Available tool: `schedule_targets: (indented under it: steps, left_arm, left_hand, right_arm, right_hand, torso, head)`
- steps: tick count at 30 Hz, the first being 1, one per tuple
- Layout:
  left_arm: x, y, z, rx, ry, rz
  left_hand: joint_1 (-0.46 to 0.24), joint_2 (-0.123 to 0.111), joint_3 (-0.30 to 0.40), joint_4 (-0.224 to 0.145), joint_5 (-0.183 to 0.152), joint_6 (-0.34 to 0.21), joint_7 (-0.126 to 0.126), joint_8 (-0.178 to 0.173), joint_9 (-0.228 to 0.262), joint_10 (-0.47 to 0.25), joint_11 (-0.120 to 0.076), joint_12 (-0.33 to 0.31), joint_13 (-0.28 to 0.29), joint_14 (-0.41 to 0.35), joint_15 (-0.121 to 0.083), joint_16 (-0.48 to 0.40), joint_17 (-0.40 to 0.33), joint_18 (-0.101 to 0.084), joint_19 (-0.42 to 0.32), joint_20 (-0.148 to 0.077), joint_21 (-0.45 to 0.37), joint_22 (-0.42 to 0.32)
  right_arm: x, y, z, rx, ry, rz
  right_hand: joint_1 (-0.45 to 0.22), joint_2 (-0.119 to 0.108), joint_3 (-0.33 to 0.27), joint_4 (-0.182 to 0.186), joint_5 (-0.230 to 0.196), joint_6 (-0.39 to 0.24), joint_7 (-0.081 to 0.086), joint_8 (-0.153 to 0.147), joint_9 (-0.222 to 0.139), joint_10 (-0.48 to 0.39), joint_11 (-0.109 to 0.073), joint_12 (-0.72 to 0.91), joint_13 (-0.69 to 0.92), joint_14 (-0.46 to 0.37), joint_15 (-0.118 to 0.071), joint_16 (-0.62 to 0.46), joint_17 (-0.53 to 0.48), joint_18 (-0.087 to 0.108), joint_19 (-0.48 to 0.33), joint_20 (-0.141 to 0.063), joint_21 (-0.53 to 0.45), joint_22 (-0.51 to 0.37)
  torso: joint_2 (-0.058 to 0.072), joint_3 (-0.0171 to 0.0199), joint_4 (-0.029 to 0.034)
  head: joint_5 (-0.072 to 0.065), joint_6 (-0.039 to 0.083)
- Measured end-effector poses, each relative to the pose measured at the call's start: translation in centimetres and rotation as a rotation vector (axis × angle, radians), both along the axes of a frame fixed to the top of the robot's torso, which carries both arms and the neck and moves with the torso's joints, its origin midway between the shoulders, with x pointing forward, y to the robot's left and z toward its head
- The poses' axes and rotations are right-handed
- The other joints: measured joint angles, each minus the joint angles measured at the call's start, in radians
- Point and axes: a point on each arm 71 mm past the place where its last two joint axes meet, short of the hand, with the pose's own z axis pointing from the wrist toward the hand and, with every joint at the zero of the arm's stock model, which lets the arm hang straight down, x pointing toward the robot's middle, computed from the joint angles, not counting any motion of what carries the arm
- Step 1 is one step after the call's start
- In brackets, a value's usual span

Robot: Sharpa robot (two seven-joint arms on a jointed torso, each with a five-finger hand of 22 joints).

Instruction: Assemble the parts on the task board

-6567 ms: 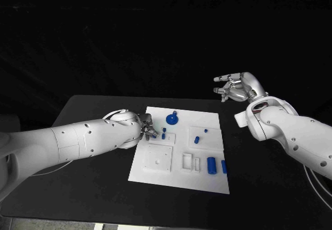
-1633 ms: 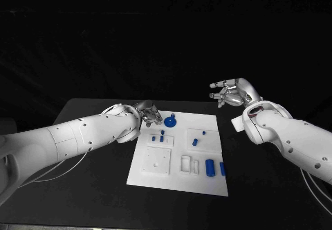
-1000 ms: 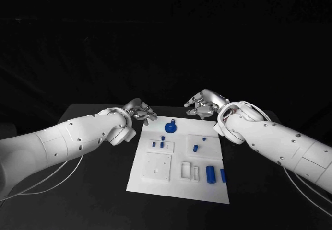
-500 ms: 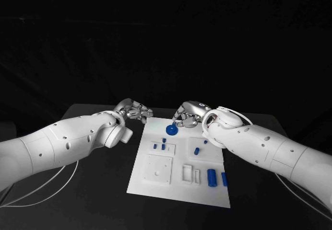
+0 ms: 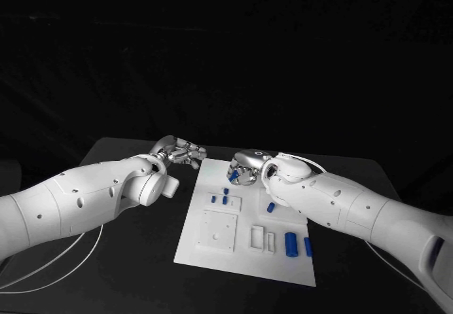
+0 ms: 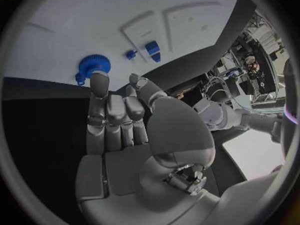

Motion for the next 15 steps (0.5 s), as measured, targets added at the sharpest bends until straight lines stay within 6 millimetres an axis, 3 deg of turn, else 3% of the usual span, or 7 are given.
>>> schedule_targets:
  steps: [7, 15]
  left_arm:
    - [-0.3, -0.3, 0.7, -0.035, -0.010, -0.004]
    - [-0.6, -0.4, 1.3, -0.063, -0.014, -0.001]
  left_hand:
    - [0.000, 0.000, 0.000, 0.000, 0.000, -0.004, 0.004, 0.000, 0.000, 0.000, 0.000, -0.004, 0.000, 0.000, 0.000, -0.007, 0.007, 0.000, 0.004, -0.004, 0.000, -0.014]
    - [0.000, 0.000, -0.003, 0.003, -0.006, -0.004, 0.004, 0.000, 0.000, 0.000, 0.000, -0.004, 0.000, 0.000, 0.000, -0.007, 0.012, 0.000, 0.004, -0.004, 0.000, -0.025]
  right_arm:
    - [0.1, 0.3, -0.5, -0.036, 0.001, -0.004]
    - [0.3, 0.0, -0.7, -0.065, -0.005, -0.026]
  right_hand:
    - [0.000, 0.000, -0.019, -0.001, -0.020, -0.019, 0.001, 0.000, 0.000, 0.000, 0.000, -0.004, 0.000, 0.000, 0.000, -0.004, 0.002, 0.000, 0.004, -0.003, -0.009, 0.001]
    - [0.000, 0.000, -0.032, 0.002, -0.025, -0.038, 0.006, 0.000, 0.000, 0.000, 0.001, -0.004, 0.003, 0.004, 0.000, -0.004, 0.007, -0.001, 0.011, -0.003, -0.016, 0.003]
  torso:
    - [0.011, -0.0081, 0.0131]
    - [0.023, -0.0162, 0.0233]
  head:
    - [-0.007, 0.004]
    - [-0.012, 0.008]
